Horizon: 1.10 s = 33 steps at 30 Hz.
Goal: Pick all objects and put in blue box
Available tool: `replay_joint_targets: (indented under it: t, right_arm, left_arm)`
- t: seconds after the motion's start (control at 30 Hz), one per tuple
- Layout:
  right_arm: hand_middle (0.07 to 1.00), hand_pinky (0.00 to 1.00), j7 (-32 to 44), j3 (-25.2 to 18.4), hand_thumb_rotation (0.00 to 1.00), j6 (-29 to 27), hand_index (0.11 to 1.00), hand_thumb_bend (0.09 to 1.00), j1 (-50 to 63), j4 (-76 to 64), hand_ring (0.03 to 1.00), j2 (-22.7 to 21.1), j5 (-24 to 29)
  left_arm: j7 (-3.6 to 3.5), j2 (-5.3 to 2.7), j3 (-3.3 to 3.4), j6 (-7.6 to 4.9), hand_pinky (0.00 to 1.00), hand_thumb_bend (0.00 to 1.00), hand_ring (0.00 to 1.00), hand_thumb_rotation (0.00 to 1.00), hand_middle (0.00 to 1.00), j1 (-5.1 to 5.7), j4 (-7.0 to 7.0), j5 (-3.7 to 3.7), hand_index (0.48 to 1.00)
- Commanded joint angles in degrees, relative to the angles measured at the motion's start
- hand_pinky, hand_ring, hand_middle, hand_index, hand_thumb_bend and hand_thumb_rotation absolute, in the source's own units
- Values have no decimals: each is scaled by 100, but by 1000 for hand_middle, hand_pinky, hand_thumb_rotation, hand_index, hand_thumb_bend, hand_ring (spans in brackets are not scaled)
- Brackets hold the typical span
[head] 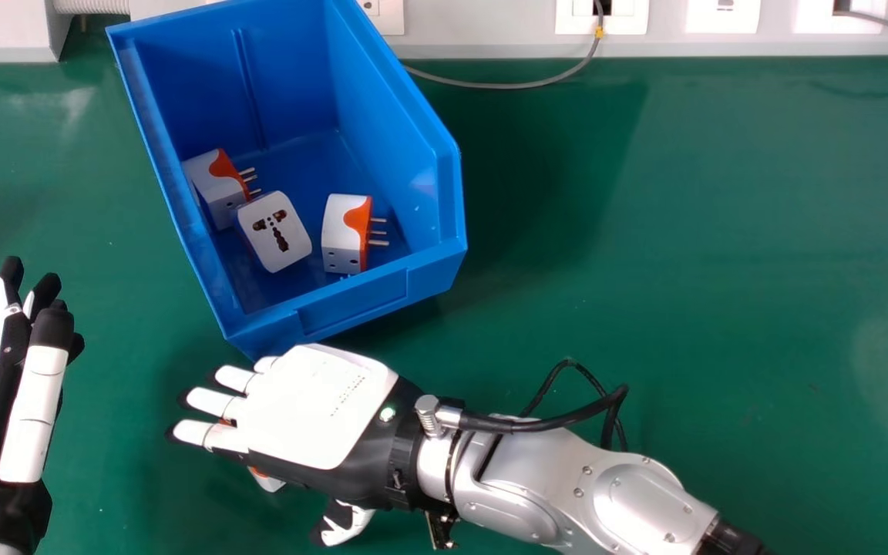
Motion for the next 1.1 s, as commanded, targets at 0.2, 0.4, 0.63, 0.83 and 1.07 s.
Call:
replay_joint_targets:
  t: [0.2,0.4,0.63,0.83,1.07]
  right_arm:
    - [1000,923,249,77,62,152,950,348,-266,-80,991,195,-39]
    - [1000,922,287,93,89,190,946,354,-272,-104,990,141,-109]
    - [1000,924,362,157,102,200,940,357,-298,-73,991,144,-186]
    - [999,920,519,240,110,172,938,363,-482,144,990,173,-203]
    - [981,897,875,227,105,275,914,398,-492,110,970,176,-138]
  left_arm:
    - [26,-58,-6,-19,951,876,1000,958,1000,63,-154,-25,1000]
    - [96,-106,-46,137,949,878,999,958,1000,145,-437,8,1000]
    - [107,-116,-62,223,947,879,998,957,1000,178,-554,24,1000]
    - [96,-132,-82,231,946,877,997,956,1000,158,-547,19,1000]
    - [50,-115,-84,159,944,880,996,954,1000,106,-401,-7,1000]
